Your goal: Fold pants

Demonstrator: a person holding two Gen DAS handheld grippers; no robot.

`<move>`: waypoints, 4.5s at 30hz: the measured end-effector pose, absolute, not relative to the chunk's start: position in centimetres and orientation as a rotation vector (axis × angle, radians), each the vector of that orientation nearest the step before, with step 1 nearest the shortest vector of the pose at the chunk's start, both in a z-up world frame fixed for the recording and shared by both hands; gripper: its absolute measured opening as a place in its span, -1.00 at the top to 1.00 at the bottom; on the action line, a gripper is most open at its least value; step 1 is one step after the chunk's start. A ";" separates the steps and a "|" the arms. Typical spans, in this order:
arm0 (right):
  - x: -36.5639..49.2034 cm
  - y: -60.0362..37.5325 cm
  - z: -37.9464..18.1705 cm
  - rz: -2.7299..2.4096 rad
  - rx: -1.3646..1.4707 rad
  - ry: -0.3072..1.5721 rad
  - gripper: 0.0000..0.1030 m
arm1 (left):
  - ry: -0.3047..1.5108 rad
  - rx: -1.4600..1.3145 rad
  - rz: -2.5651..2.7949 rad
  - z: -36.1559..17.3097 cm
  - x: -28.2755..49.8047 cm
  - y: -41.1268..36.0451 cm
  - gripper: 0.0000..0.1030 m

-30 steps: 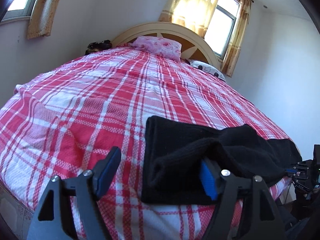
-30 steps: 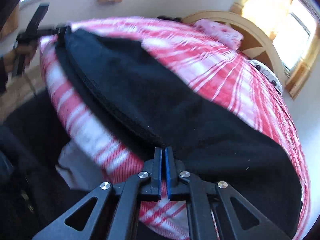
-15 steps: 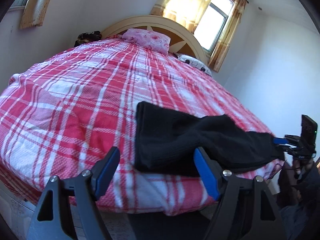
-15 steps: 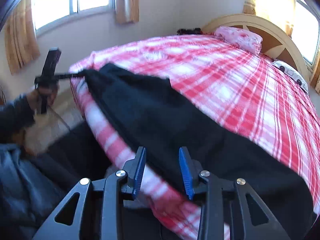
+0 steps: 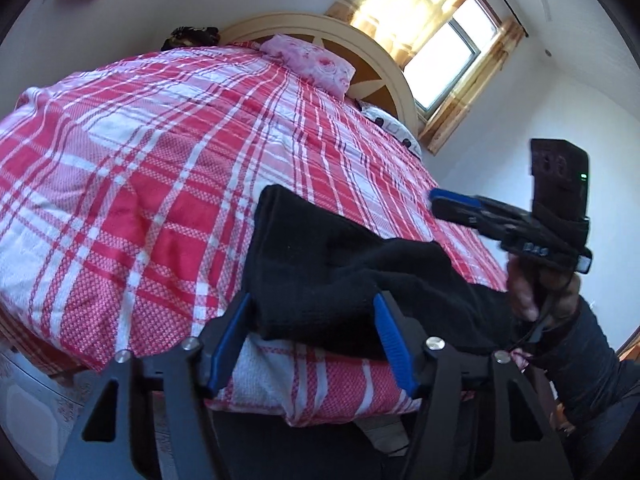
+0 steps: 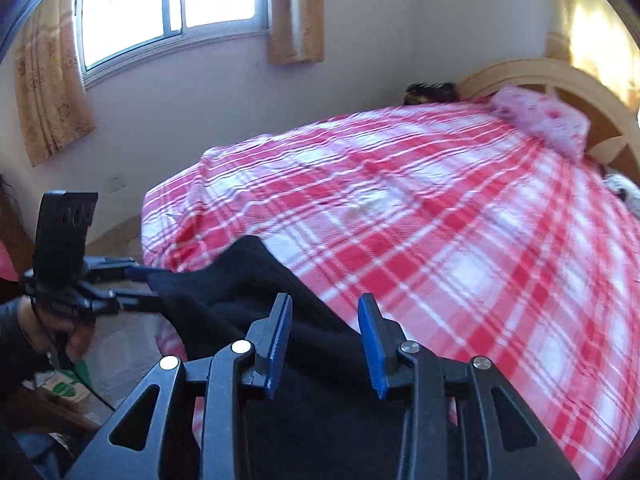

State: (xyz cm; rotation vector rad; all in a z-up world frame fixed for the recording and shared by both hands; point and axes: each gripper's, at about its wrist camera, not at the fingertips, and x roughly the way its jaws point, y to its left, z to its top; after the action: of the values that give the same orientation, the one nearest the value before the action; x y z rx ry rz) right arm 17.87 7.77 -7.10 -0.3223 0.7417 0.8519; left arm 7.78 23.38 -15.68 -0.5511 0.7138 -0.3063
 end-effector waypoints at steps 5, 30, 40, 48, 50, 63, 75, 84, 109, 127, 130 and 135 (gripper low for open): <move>19.5 13.2 -9.8 0.902 -0.393 0.797 0.29 | 0.716 -0.537 -0.314 -15.5 7.8 23.1 0.05; 22.6 16.1 -14.0 0.789 -0.469 0.855 0.05 | 0.718 -0.210 -0.169 -15.2 9.0 21.2 0.12; 22.6 -1.7 -9.1 0.580 -0.131 0.874 0.01 | 0.599 -0.275 -0.159 -12.6 8.1 23.0 0.10; 23.0 -6.6 -13.0 0.617 0.136 1.034 0.04 | 0.640 -0.204 -0.359 -12.7 9.3 16.0 0.10; 24.6 -7.4 -14.2 0.651 0.287 1.093 0.05 | 0.639 -0.152 -0.384 -13.0 9.3 14.4 0.01; 26.8 -6.5 -16.1 0.691 0.536 1.170 0.91 | 0.749 -0.242 -0.440 -15.9 8.8 14.7 -0.18; 21.6 -2.7 -12.0 0.421 -0.044 0.877 0.41 | 0.625 -0.008 -0.304 -12.0 5.6 14.6 -0.34; 9.4 0.0 -10.9 0.744 -0.172 0.750 0.32 | 0.656 -0.216 -0.217 -13.7 6.8 21.6 -0.34; 6.7 3.4 -14.3 0.834 -0.246 0.801 0.49 | 0.680 -0.275 -0.267 -15.5 7.7 21.7 0.39; 3.9 4.6 -16.2 0.764 -0.513 0.711 0.92 | 0.678 -0.222 -0.222 -15.6 6.9 23.6 0.14; 3.1 5.2 -16.2 0.739 -0.585 0.663 0.87 | 0.645 -0.248 -0.217 -14.7 6.5 24.6 -0.03; 3.8 3.5 -14.4 0.734 -0.455 0.640 0.57 | 0.517 -0.219 -0.213 -11.6 5.2 24.0 -0.07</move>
State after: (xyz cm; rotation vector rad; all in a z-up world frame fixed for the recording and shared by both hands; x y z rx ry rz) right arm 3.76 3.46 -14.36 -0.4546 0.6403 0.7343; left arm 5.17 24.04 -11.60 -0.2190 0.5168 -0.2128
